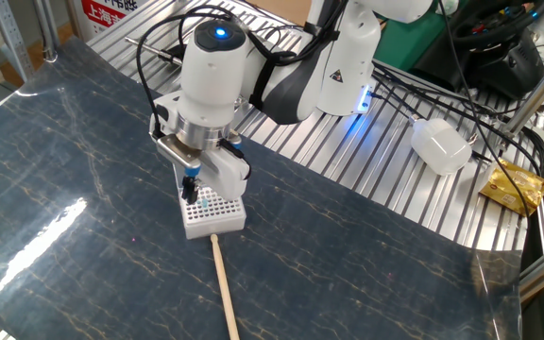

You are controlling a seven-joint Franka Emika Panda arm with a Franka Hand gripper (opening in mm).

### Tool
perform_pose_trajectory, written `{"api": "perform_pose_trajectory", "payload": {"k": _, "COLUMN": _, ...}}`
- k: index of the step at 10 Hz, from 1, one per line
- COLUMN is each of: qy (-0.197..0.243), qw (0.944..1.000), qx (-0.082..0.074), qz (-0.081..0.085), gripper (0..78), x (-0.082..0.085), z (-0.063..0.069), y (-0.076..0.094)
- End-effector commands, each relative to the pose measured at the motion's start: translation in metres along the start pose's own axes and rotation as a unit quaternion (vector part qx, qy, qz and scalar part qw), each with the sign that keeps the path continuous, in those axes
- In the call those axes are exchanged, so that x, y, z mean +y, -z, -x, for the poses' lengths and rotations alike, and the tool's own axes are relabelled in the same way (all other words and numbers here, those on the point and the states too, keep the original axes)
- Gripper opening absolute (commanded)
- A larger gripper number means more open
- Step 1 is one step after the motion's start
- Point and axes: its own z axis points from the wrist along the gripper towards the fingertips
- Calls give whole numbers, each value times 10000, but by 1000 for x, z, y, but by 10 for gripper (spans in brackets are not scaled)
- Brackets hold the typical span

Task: Insert a medium pipette tip into the holder for medium pipette tips

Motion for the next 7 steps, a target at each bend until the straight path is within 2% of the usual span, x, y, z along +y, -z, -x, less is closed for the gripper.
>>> {"api": "perform_pose_trajectory", "payload": {"k": 1, "qy": -31, "qw": 10000, "qx": -4, "qz": 29, "gripper": 11, "x": 0, "z": -3, "y": 0}}
{"api": "perform_pose_trajectory", "payload": {"k": 7, "qy": -117, "qw": 9999, "qx": 16, "qz": 41, "gripper": 11, "x": 1, "z": -5, "y": 0}}
